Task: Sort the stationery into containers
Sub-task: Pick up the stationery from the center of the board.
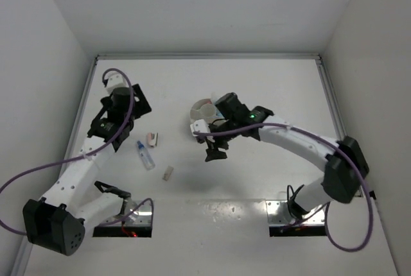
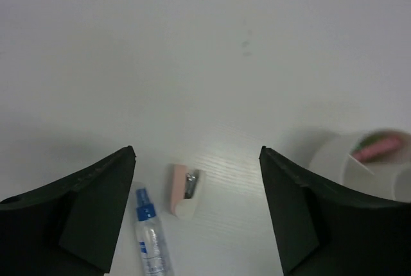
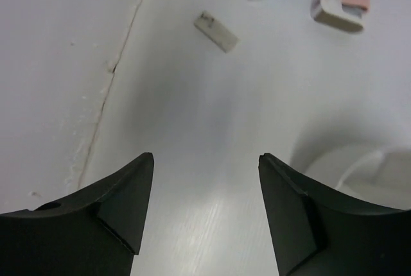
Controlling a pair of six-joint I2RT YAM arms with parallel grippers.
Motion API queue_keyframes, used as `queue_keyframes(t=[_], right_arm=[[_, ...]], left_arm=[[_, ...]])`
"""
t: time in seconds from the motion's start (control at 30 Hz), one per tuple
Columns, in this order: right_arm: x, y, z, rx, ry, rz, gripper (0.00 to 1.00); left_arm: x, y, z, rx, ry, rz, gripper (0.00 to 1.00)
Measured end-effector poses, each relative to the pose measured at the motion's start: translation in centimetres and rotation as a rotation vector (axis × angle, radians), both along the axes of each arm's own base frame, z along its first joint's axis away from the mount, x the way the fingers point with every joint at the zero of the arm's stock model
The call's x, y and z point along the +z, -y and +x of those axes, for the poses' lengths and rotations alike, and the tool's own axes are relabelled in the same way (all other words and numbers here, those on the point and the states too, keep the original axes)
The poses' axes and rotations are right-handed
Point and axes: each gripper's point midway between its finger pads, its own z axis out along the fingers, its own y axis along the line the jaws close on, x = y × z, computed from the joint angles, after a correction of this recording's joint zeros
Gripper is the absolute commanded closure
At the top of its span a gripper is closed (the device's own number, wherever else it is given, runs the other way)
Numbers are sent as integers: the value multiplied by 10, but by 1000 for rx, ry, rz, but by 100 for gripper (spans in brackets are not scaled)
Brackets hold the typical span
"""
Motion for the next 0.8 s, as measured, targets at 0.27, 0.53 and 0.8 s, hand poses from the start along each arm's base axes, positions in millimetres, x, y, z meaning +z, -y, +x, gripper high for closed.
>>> queue_keyframes(t=[0.27,0.53,0.8], right_arm=[[-52,-75,13,271,7,-47,34],[-96,-108,6,406,113,-167,36],[-113,-141,11,455,223,-243,40]], left_arm=[[7,-75,-15,343,27,8,6],[30,-88,-30,414,109,-5,6],[40,-94,-37,445,147,-9,6]])
